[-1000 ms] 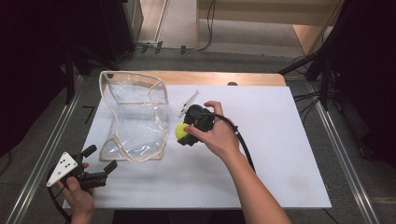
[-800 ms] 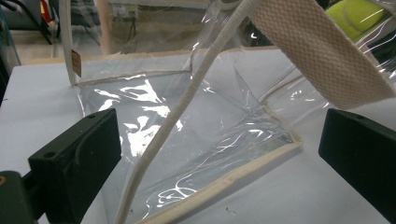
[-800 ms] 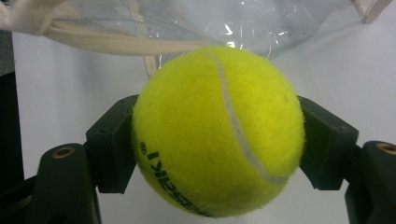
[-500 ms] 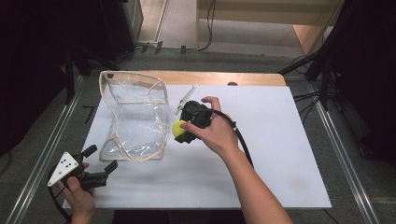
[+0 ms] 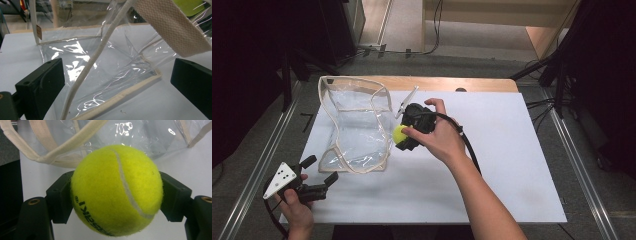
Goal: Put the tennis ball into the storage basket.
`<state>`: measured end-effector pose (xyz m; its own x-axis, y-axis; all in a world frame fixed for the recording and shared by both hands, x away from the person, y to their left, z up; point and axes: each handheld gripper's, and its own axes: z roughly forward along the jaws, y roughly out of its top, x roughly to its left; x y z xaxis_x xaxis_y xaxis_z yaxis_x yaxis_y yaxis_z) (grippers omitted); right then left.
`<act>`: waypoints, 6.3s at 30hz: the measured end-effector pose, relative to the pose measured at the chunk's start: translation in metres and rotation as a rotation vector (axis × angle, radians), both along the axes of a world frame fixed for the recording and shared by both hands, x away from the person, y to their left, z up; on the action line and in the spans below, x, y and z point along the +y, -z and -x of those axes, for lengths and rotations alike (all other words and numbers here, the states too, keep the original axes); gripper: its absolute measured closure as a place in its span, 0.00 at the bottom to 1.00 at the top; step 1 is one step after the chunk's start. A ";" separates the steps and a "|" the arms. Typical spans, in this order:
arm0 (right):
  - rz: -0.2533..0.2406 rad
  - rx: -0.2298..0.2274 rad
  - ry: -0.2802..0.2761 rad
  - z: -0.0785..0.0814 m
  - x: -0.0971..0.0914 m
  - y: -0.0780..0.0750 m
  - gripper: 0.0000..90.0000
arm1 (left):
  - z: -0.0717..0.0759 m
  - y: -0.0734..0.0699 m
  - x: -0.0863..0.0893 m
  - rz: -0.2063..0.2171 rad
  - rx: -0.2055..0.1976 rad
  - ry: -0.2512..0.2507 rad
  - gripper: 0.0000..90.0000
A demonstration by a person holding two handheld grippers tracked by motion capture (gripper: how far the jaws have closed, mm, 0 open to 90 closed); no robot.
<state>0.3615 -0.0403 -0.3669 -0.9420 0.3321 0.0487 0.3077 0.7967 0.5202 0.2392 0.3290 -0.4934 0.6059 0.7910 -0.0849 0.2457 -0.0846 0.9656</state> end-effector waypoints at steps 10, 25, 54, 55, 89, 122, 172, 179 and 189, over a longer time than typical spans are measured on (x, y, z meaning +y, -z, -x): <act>0.002 -0.007 -0.012 0.001 0.001 -0.013 0.25 | -0.001 0.000 0.000 -0.003 0.005 0.006 0.00; 0.001 -0.016 -0.030 0.004 0.008 -0.033 0.25 | -0.001 0.000 -0.001 -0.004 0.008 0.009 0.00; -0.021 -0.010 -0.083 0.008 0.028 -0.045 0.25 | -0.001 0.000 -0.001 -0.005 0.015 0.012 0.00; -0.021 -0.008 -0.082 0.008 0.029 -0.045 0.25 | -0.001 0.000 -0.001 -0.006 0.016 0.012 0.00; -0.032 -0.018 -0.155 0.007 0.071 -0.052 0.25 | -0.002 0.000 -0.001 -0.008 0.020 0.015 0.00; -0.025 -0.031 -0.141 -0.005 0.123 -0.034 0.16 | -0.002 0.000 0.000 -0.001 0.019 0.012 0.00; -0.048 -0.087 -0.010 0.012 0.038 -0.033 0.00 | -0.002 0.000 -0.002 -0.015 0.018 0.008 0.00; -0.056 -0.083 0.011 0.012 0.026 -0.027 0.00 | -0.002 0.000 -0.002 -0.014 0.018 0.009 0.00; -0.053 -0.080 0.035 0.014 0.008 -0.015 0.00 | -0.002 0.000 -0.002 -0.015 0.019 0.009 0.00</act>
